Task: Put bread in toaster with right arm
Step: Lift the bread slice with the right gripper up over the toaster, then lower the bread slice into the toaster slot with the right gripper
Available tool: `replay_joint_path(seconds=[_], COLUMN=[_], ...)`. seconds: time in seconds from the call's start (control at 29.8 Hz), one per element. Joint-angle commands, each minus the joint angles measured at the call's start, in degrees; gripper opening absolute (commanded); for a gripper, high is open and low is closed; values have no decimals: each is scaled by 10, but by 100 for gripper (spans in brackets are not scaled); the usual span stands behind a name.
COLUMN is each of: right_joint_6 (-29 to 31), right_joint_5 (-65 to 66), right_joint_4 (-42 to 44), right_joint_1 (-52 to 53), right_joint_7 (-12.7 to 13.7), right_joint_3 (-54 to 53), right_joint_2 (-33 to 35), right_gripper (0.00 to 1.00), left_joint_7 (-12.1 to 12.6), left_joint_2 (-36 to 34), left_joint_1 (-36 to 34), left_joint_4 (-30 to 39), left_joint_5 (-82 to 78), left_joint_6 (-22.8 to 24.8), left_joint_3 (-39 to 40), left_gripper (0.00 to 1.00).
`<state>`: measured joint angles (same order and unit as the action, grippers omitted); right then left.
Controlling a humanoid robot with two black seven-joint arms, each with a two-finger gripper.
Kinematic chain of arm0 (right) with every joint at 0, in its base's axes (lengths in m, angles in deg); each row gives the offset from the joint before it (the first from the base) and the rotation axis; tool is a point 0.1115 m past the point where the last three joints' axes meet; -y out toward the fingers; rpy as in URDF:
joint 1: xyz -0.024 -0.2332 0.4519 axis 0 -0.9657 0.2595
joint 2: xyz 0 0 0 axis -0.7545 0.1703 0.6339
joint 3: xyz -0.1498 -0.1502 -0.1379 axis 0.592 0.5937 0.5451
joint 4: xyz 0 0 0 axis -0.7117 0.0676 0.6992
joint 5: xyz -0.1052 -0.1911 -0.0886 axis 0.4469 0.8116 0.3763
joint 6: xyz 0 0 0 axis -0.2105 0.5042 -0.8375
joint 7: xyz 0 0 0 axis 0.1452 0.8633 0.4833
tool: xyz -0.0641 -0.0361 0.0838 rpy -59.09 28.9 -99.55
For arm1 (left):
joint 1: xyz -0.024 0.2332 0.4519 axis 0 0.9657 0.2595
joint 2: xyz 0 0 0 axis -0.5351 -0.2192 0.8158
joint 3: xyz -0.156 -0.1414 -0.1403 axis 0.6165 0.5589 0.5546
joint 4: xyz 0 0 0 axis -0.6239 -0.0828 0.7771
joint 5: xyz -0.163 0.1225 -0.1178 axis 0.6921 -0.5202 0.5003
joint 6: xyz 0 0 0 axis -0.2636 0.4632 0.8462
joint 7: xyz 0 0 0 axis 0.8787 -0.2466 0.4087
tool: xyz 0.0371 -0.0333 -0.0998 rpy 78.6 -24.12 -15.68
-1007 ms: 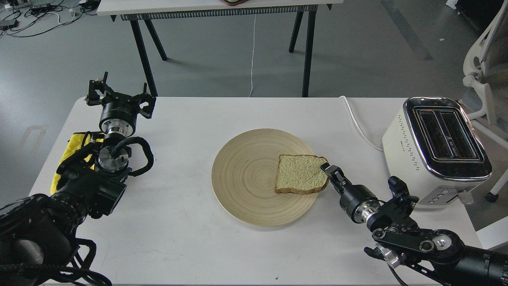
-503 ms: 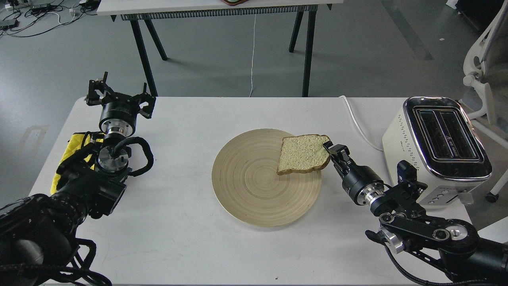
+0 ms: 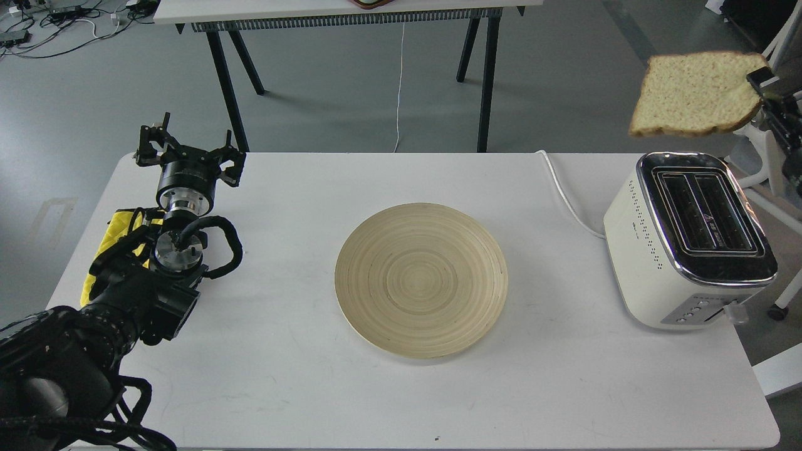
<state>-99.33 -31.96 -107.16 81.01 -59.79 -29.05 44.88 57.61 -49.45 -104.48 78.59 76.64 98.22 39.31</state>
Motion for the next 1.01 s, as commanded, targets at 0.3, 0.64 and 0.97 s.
replay_joint_path(seconds=[0.3, 0.64, 0.97], right_joint_6=[0, 0, 0], right_joint_5=[57, 55, 57], right_joint_4=[10, 7, 13], right_joint_1=[-7, -6, -9], right_joint_7=[-6, -10, -7], right_joint_3=[129, 149, 153], right_joint_2=[111, 80, 62], right_gripper=[0, 0, 0], left_joint_7=[0, 0, 0], left_joint_2=[0, 0, 0], left_joint_1=[0, 0, 0], left_joint_4=[0, 0, 0], left_joint_5=[0, 0, 0], left_joint_6=[0, 0, 0], left_joint_3=[0, 0, 0], left_gripper=[100, 100, 100])
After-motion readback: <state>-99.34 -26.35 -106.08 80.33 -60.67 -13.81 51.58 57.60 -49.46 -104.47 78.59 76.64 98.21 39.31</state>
